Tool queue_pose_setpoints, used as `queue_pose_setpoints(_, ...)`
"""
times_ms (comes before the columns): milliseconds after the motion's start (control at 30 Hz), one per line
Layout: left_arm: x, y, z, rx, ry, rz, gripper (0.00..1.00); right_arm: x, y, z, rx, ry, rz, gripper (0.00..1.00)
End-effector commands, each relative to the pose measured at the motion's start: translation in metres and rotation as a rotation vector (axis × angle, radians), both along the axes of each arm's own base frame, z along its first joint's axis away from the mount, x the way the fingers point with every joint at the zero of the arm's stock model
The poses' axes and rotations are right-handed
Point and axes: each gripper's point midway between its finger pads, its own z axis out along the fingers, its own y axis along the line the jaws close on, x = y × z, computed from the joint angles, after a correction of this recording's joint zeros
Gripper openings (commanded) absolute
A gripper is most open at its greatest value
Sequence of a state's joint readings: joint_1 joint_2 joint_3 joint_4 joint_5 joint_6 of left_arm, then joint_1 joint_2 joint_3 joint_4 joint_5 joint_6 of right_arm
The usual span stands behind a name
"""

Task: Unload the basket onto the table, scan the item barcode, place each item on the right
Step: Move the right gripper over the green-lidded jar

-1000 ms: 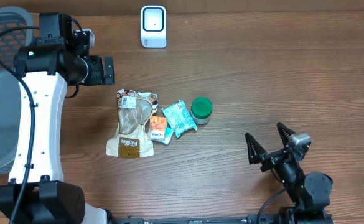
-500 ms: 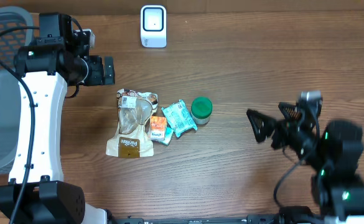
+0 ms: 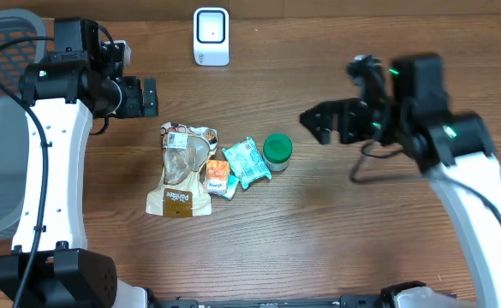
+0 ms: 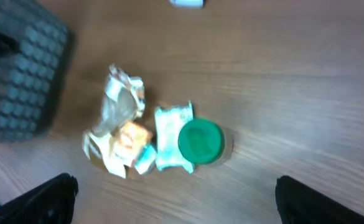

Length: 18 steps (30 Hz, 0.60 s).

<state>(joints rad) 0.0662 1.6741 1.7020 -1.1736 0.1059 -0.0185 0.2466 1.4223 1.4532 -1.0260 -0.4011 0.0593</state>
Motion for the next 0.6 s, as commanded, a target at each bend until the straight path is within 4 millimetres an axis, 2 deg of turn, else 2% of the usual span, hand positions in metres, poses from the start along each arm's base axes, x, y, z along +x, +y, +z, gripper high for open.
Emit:
queue_pose_setpoints(0,0.004,0.000,0.005,-0.004,-0.018,-0.018,0.99,0.012,0.009,-0.020,-0.144,0.038,0.011,1.00)
queue_pose_setpoints(100,0.004,0.000,0.005,-0.004,-0.018,-0.018,1.00,0.011,0.019,-0.040,-0.202,0.083,0.035,1.00)
queue_pose_setpoints(200,0.004,0.000,0.005,-0.004,-0.018,-0.018,1.00,0.011,0.027,-0.049,-0.210,0.101,0.055,1.00)
queue_pose_setpoints(567,0.004,0.000,0.005,-0.004,-0.018,-0.018,1.00,0.032,0.044,-0.039,-0.119,0.034,0.046,1.00)
